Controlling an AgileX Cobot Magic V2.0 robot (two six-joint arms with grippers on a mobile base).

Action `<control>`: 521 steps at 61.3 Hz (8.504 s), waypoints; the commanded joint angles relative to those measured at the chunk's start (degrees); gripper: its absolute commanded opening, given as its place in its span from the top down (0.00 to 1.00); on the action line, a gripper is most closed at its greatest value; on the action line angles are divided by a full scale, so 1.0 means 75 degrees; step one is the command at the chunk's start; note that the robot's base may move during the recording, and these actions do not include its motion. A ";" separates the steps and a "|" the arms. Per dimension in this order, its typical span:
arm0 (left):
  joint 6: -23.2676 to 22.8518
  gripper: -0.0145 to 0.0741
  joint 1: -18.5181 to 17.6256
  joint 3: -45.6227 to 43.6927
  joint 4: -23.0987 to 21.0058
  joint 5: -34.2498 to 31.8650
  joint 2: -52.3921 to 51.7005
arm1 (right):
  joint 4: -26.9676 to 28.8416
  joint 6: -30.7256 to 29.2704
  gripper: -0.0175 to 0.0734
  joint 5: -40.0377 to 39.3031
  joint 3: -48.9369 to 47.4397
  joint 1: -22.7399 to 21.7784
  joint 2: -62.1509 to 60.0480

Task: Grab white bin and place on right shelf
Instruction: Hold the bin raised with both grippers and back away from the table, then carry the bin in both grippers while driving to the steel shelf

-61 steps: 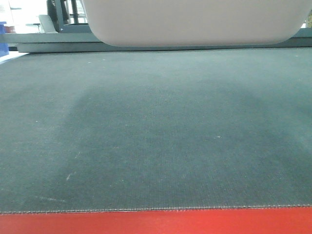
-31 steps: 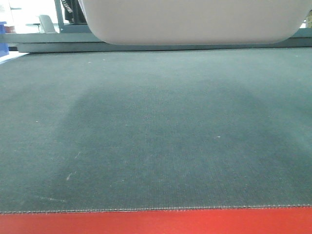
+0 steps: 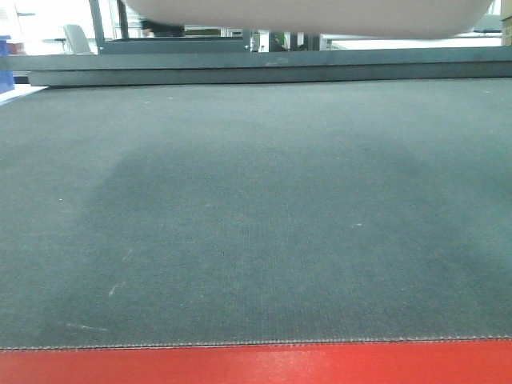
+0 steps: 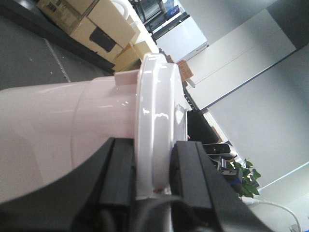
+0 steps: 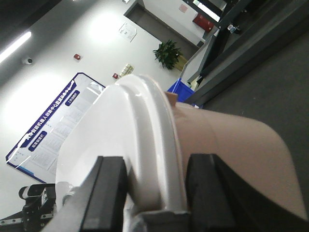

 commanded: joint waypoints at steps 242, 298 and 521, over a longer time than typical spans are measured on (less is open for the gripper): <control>0.0110 0.98 -0.0285 -0.0312 -0.0664 0.1591 -0.0487 | 0.0980 0.0073 0.68 0.1584 -0.0309 0.0226 -0.1205; 0.0110 0.98 -0.0285 -0.0312 -0.0664 0.1591 -0.0487 | 0.0980 0.0073 0.68 0.1584 -0.0309 0.0226 -0.1205; 0.0110 0.98 -0.0285 -0.0312 -0.0637 0.1576 -0.0487 | 0.0980 0.0073 0.68 0.1551 -0.0309 0.0226 -0.1205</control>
